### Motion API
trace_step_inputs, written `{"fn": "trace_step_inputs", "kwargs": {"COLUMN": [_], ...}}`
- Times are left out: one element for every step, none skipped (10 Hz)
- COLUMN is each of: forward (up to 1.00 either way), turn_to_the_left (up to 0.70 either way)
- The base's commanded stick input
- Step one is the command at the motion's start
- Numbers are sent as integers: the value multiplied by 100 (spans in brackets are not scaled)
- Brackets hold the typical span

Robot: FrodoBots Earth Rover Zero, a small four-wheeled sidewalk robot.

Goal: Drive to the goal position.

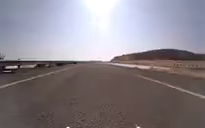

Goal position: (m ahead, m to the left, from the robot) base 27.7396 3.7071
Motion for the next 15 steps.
{"fn": "trace_step_inputs", "kwargs": {"forward": [70,70,70,70,70,70,70,70,70,70,70,70,70,70,70], "turn_to_the_left": [0,0,0,0,0,0,0,0,0,0,0,0,35,35,7]}}
